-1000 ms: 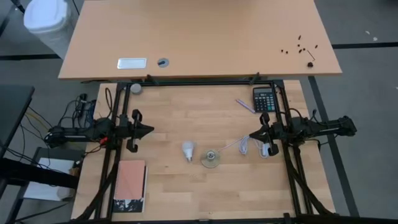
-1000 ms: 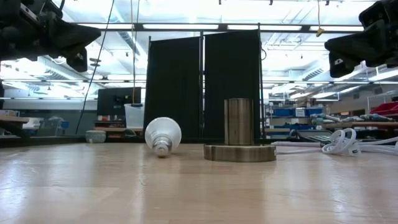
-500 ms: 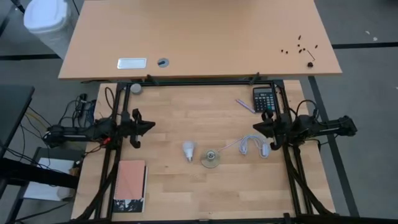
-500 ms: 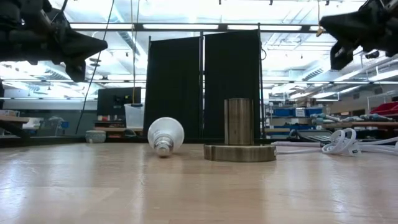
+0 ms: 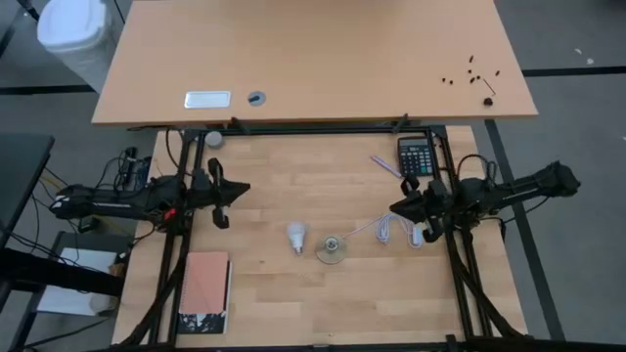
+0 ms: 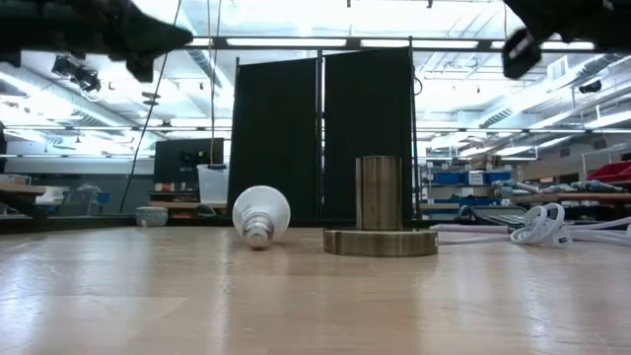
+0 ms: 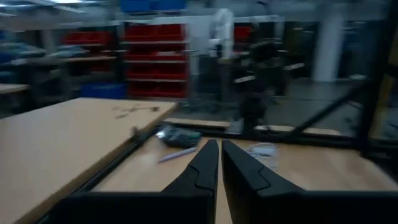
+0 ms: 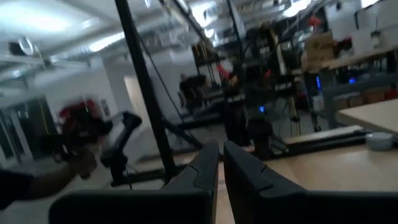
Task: Screw lightbulb
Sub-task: Insert the lightbulb on the lamp
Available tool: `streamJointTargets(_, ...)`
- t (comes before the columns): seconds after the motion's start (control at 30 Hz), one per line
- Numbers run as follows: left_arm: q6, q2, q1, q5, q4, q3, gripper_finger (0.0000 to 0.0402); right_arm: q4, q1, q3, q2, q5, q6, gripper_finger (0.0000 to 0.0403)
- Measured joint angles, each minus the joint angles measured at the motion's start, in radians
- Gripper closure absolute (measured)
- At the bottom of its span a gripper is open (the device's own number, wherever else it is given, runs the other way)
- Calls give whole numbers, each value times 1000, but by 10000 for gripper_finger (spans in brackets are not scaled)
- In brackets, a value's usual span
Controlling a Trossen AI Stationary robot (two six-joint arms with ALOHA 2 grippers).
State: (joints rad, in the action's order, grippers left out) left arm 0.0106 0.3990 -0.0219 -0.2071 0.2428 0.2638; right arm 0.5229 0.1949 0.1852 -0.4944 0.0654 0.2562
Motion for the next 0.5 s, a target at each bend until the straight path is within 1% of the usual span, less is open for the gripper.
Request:
streamJointTargets(0.1,3,21,0,120,1,29,374,0,30,99,-158,25,-31,368)
streamJointTargets(0.23,25,34,-16,271,-8,33,375,-1,68,236,-355,49,-71,368)
streamJointTargets(0.33,54,34,-54,295,-39,33,375,-4,101,340,-488,68,-99,368)
streamJointTargets(0.5,58,44,-123,265,-88,33,375,-29,142,500,-684,151,-88,368)
